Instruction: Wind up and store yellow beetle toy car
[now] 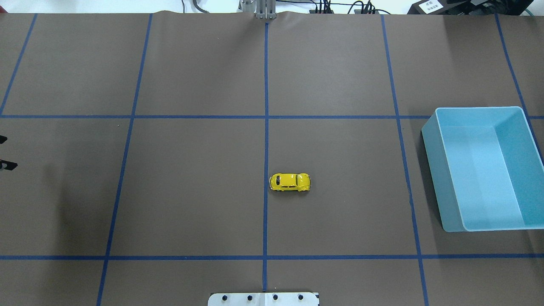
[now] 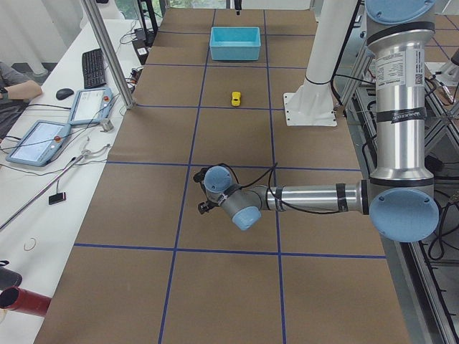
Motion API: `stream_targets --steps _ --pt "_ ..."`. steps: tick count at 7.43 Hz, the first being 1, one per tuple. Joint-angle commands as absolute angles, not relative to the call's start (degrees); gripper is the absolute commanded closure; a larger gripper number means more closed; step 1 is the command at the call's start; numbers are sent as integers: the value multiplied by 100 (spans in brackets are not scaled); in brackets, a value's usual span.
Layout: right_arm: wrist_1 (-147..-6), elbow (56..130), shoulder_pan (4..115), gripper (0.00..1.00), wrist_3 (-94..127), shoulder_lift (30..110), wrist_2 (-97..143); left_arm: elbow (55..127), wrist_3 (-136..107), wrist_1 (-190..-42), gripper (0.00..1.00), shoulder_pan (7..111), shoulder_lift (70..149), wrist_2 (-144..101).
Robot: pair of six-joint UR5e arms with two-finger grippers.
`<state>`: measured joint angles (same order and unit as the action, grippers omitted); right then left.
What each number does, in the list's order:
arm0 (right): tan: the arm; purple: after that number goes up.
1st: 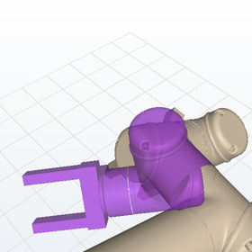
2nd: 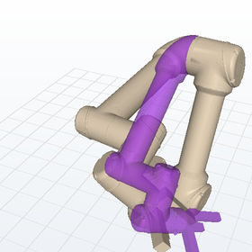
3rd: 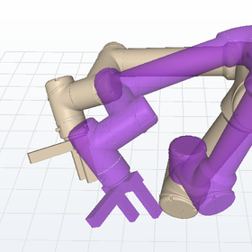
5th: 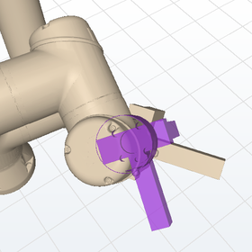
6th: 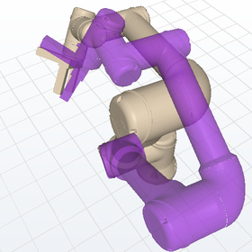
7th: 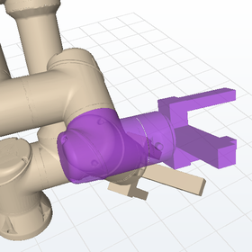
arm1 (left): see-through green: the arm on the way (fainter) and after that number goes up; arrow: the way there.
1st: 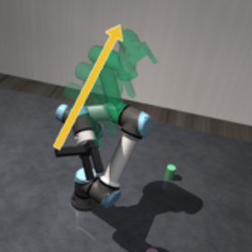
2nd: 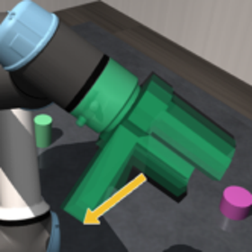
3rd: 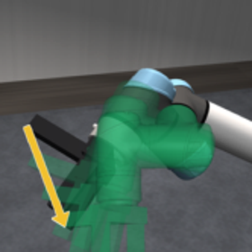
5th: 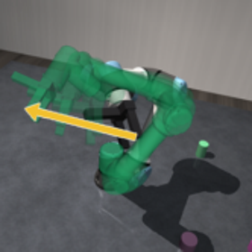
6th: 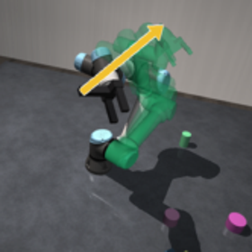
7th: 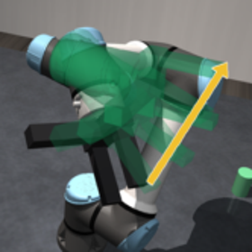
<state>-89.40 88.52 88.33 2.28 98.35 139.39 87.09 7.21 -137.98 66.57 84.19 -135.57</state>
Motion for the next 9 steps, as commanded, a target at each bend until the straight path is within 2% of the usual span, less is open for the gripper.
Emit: stream_targets --steps 1,4,6,9 --pt "-8947 8877 8833 0 229 9835 13948 8754 49 -13081 0 6986 8507 -13035" --pt "-8973 9051 8850 0 229 9835 13913 9281 -62 -10494 0 7697 8893 -13017" --pt "-8991 9473 8833 0 246 9844 13747 9185 -96 -9794 0 7945 8851 -13017" --pt "-9009 10394 8105 0 237 9896 13711 9009 -19 -9198 0 8655 8798 -13383"
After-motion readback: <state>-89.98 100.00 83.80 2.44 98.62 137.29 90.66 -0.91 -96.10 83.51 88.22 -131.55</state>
